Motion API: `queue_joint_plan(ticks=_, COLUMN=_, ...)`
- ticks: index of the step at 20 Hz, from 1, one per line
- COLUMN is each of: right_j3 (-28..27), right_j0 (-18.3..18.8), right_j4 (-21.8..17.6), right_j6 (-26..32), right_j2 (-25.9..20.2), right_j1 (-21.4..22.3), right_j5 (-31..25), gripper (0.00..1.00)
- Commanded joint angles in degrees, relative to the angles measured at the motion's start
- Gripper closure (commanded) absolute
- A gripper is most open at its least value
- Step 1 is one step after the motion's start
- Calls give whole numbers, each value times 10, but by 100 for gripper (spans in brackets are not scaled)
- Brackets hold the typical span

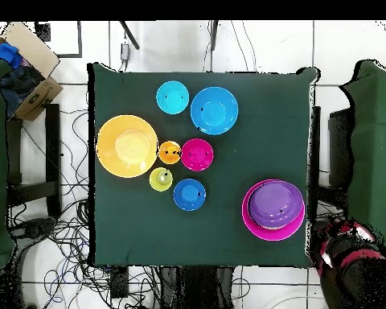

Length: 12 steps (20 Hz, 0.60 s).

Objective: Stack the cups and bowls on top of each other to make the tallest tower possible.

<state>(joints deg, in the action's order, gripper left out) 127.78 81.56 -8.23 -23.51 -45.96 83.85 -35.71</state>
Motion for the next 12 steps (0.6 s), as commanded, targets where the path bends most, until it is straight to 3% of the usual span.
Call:
queue_joint_plan(ticks=1, right_j3=68, right_j0=-5, right_j4=61, right_j6=224, right_j2=-69, right_j1=40, right_j5=-82, gripper=0)
queue_joint_plan(ticks=4, right_j3=63, right_j0=-4, right_j4=119, right_j6=237, right_j2=-68, right_j1=43, right_j5=-122, gripper=0)
queue_joint_plan(ticks=8, right_j3=87, right_j0=33, right_j4=218, right_j6=288, right_j2=-92, right_j1=30, right_j5=-124, gripper=0)
queue_joint_plan(ticks=12, right_j3=104, right_j0=49, right_j4=227, right_j6=267, right_j2=-114, right_j1=-15, right_j5=-92, gripper=0)
